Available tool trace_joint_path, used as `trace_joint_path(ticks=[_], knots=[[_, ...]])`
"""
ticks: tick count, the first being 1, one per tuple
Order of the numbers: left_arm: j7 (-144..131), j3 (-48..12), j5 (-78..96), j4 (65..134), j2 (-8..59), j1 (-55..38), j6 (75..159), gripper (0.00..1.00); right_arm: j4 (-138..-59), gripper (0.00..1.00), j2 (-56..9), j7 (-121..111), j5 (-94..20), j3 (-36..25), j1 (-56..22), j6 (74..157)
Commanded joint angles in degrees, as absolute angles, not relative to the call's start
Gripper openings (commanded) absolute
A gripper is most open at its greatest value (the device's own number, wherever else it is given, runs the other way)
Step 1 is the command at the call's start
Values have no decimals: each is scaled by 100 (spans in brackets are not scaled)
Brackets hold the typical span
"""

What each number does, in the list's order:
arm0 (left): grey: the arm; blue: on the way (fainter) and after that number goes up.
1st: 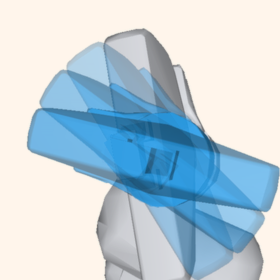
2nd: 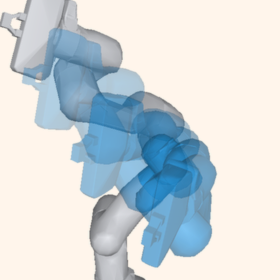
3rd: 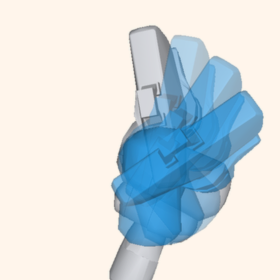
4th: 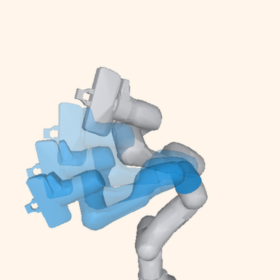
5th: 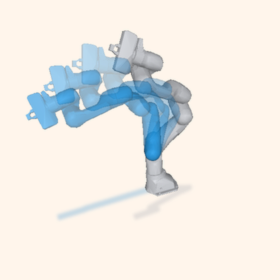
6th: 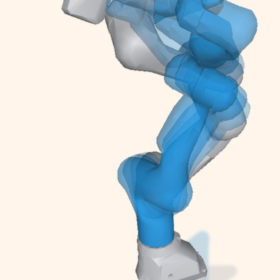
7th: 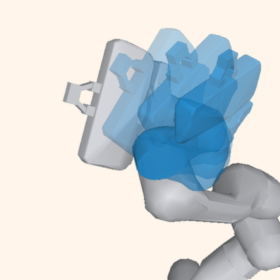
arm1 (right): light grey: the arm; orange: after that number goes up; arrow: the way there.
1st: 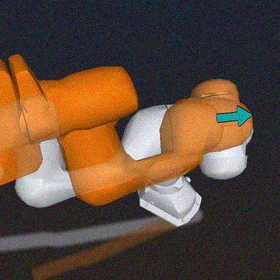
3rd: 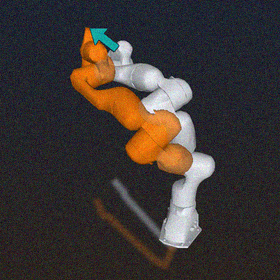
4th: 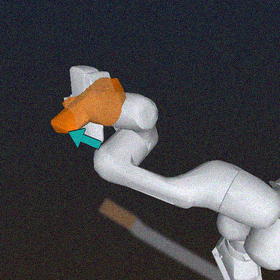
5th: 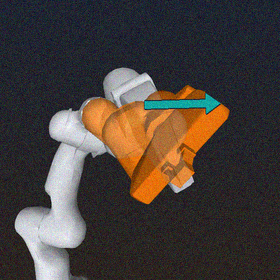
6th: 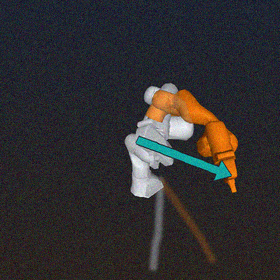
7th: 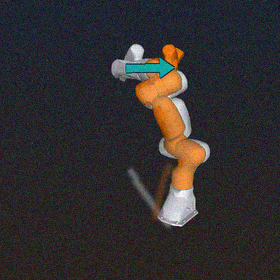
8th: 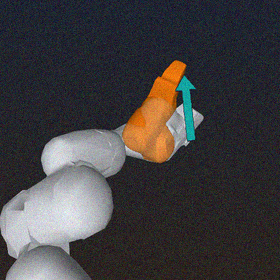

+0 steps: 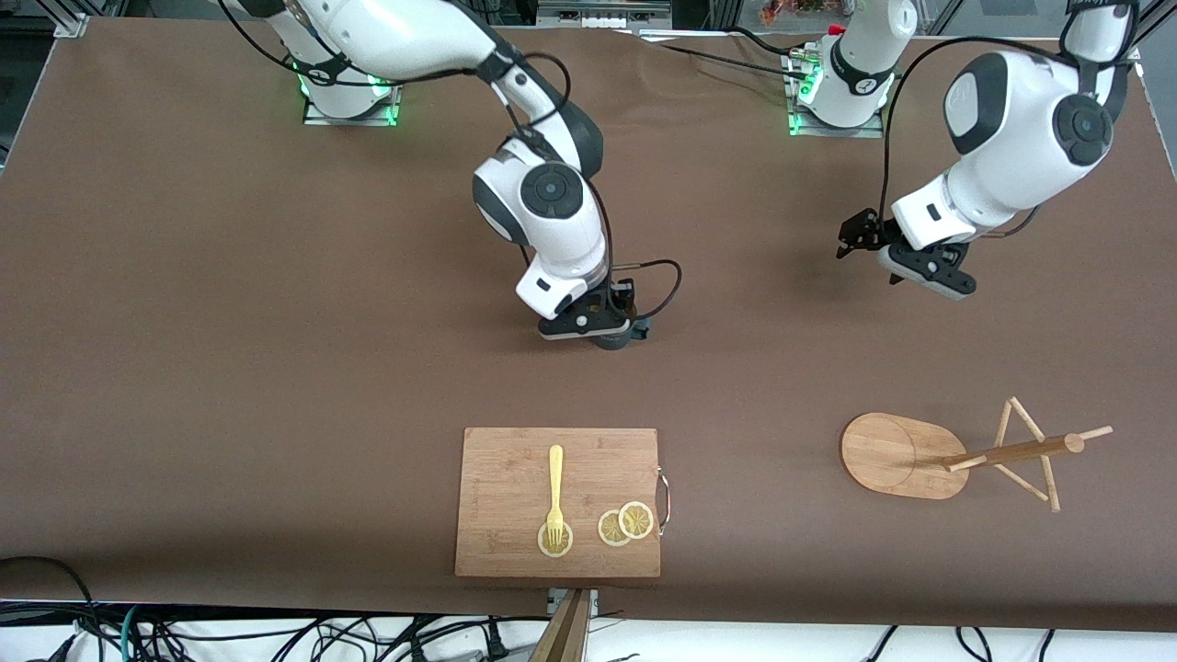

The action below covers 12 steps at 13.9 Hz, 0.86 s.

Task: Pass cup and hang on rack
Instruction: 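Carry the mug to mid-table with the right gripper while the left gripper approaches, then grasp the mug body with the left gripper while the right gripper releases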

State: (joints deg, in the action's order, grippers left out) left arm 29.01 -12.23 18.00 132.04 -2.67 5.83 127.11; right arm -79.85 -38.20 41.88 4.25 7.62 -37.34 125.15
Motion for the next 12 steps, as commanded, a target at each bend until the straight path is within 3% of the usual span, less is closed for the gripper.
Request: trace_joint_path(ticks=[1,4,9,12], knots=[[4224,-1239,2607,13113,166,624,12806,100,-8165,100,-2780,4079,343,756,-3394,11359],[5384,-1388,3337,13096,570,606,12814,100,-8165,100,-2225,3491,360,389,-3059,10234],[7547,-1432,4507,12912,1221,606,12735,100,-8165,100,-1662,1086,238,-1605,-3059,9098],[8381,-1626,4990,12771,1537,642,12578,100,-8174,100,-1433,179,-638,-2913,-3059,8581]])
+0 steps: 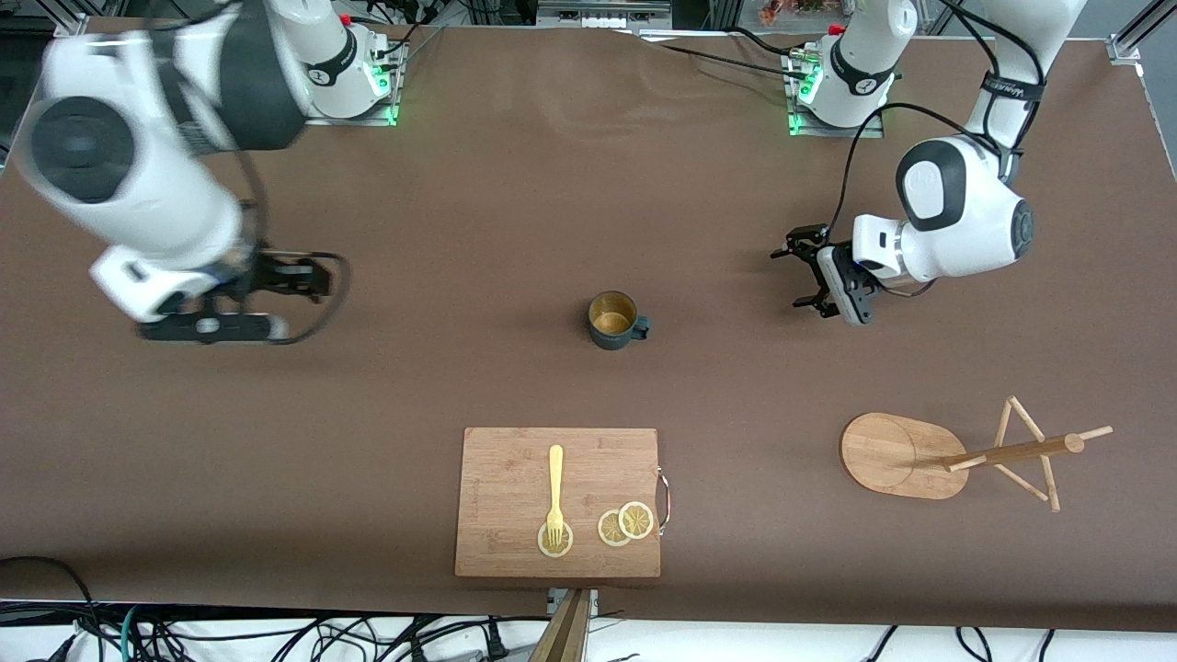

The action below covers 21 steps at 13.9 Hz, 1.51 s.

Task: Pass cup and hang on rack
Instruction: 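Grasp the mug body with the left gripper while the right gripper releases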

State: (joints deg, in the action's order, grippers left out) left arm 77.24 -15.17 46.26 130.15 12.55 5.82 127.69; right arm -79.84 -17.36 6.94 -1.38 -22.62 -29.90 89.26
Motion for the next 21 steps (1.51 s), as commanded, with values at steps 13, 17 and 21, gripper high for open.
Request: trace_joint_path(ticks=[13,17,21], knots=[[13032,-2083,7611,11481,3822,563,11883,100,-9311,100,-65,-1258,8,-901,-390,8178],[13429,-2109,7664,10917,4253,396,11874,100,-10652,100,405,-1072,97,-475,201,9404],[13430,-2092,7910,10478,4622,115,11918,100,-10337,100,352,-1037,44,-448,264,9649]])
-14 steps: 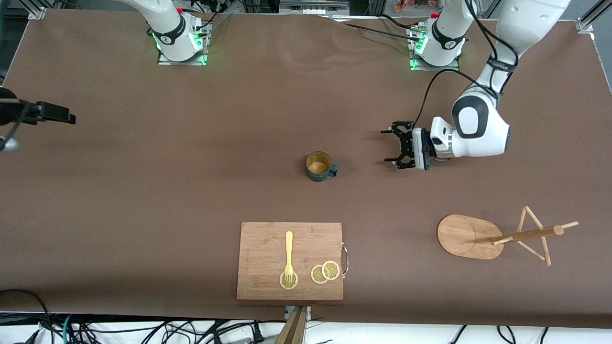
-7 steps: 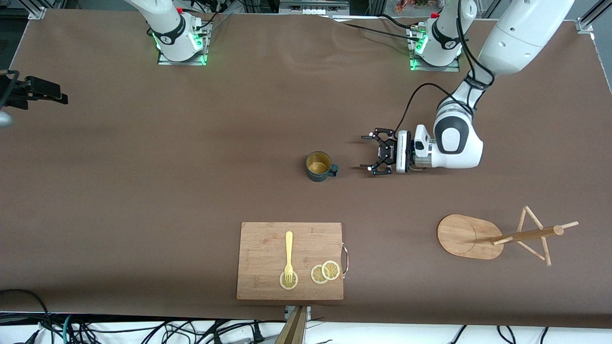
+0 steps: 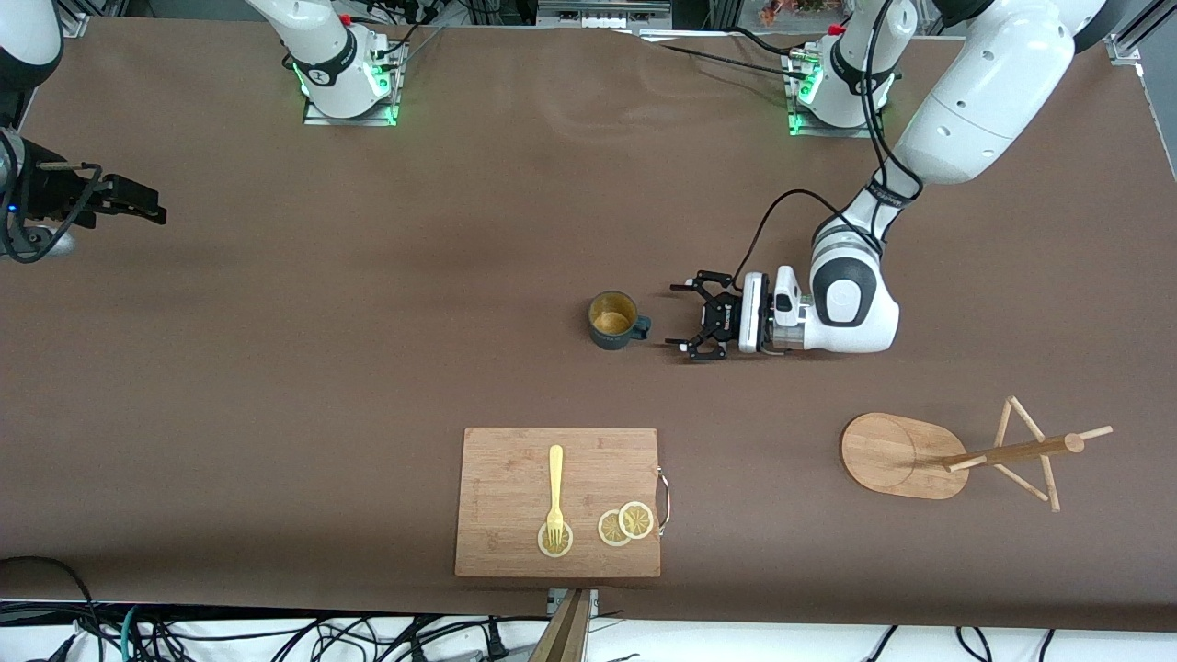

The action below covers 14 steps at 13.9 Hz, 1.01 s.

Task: Pass cup and hang on rack
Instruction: 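Grasp the mug body with the left gripper while the right gripper releases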

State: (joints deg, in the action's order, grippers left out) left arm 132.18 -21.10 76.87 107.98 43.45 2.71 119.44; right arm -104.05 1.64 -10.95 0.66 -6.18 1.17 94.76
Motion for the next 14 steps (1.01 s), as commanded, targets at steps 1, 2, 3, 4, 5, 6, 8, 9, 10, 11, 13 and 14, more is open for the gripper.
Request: trace_joint_path(ticks=[1,2,3,4,5,6,8,9,10,11,13,14], knots=[[13430,-2092,7901,10329,4736,45,11927,100,-10301,100,360,-1081,35,-457,264,9581],[13430,-2083,7910,10223,4842,-8,11935,100,-10214,100,378,-1098,35,-501,246,9441],[13438,-2083,7901,10117,4930,-44,11944,100,-10056,100,352,-1073,35,-449,211,9370],[13438,-2066,7893,10038,5000,-70,11944,100,-9968,100,325,-1029,35,-431,133,9378],[13517,-2065,7901,9985,5044,-105,11953,100,-9888,100,264,-1002,0,-431,10,9378],[13544,-2057,7901,9897,5106,-140,11953,100,-9896,100,272,-976,-52,-431,-70,9352],[13553,-2048,7893,9844,5150,-193,11971,100,-9862,100,246,-1028,-62,-448,-62,9273],[13553,-2039,7884,9835,5150,-211,11971,100,-9853,100,246,-1028,-44,-448,-70,9272],[13553,-2039,7884,9835,5150,-228,11979,96,-9853,100,255,-1028,-27,-440,-70,9272],[13570,-2039,7866,9835,5150,-229,12006,74,-9853,100,246,-1028,-26,-448,-62,9264],[13999,-2039,7884,9835,5150,-229,12041,23,-9853,100,246,-1037,-18,-457,-62,9264],[14053,-2039,7892,9835,5142,-220,12067,8,-9853,100,246,-1046,-18,-457,-62,9264]])
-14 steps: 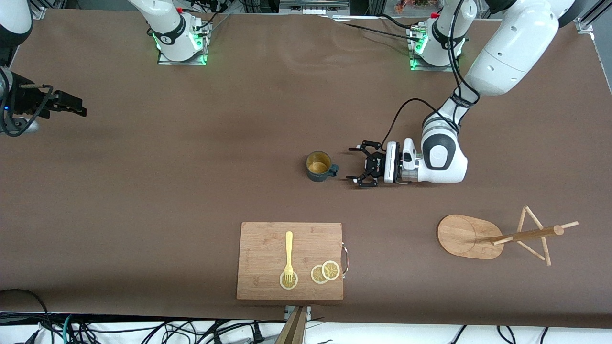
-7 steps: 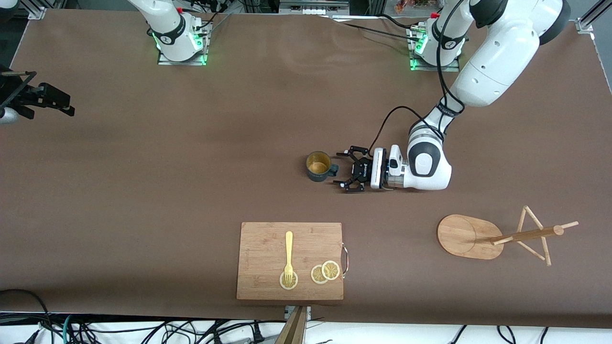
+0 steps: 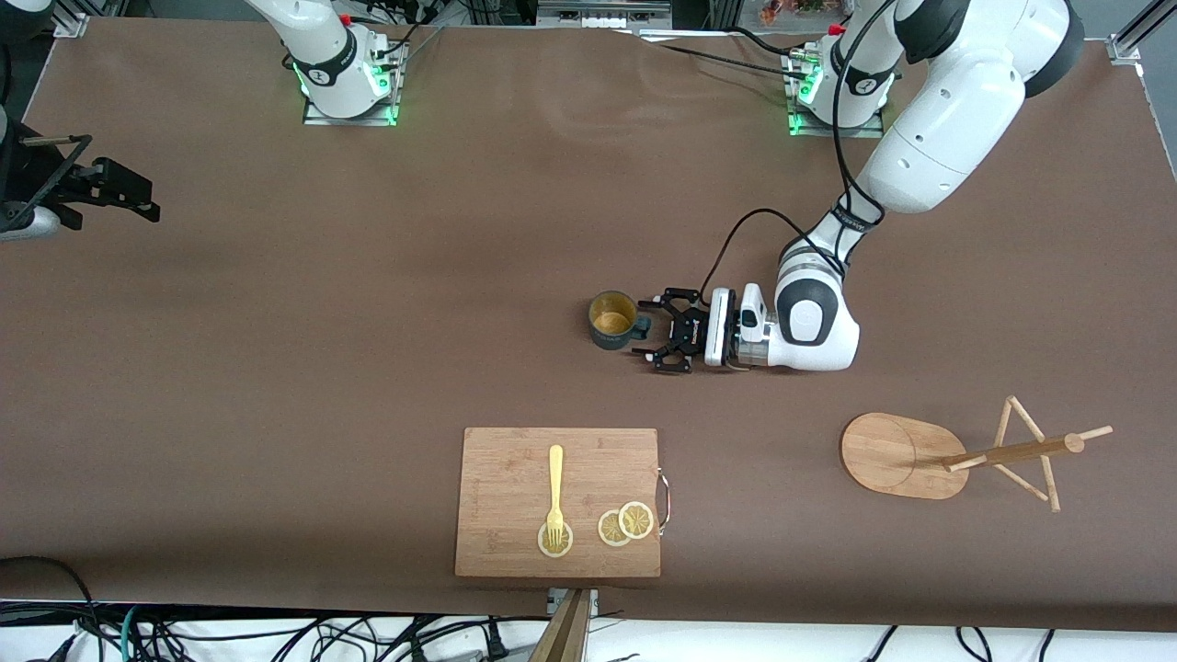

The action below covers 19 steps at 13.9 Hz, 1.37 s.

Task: Pass cup and hang on rack
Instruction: 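Lift the teal mug with the left gripper while the right gripper withdraws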

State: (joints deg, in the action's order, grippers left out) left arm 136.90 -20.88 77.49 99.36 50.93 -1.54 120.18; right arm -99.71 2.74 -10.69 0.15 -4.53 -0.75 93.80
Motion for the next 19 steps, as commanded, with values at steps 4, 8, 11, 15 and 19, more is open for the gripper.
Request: trace_joint_path(ticks=[4,8,11,15,19], knots=[[14203,-2022,7910,9835,5089,-150,12146,0,-9853,100,255,-1002,-9,-457,-70,9106],[14116,-1978,7919,9984,4801,-18,12094,0,-9853,100,255,-1002,-18,-457,-70,9105],[13624,-1960,7919,10711,3871,157,12129,0,-9853,100,255,-993,-18,-457,-70,9097],[12660,-1951,7805,12133,2211,824,12085,0,-9853,100,255,-1002,-26,-448,-62,9027],[10684,-1881,6464,12656,977,1886,11324,0,-9853,100,264,-993,-35,-448,-70,8974]])
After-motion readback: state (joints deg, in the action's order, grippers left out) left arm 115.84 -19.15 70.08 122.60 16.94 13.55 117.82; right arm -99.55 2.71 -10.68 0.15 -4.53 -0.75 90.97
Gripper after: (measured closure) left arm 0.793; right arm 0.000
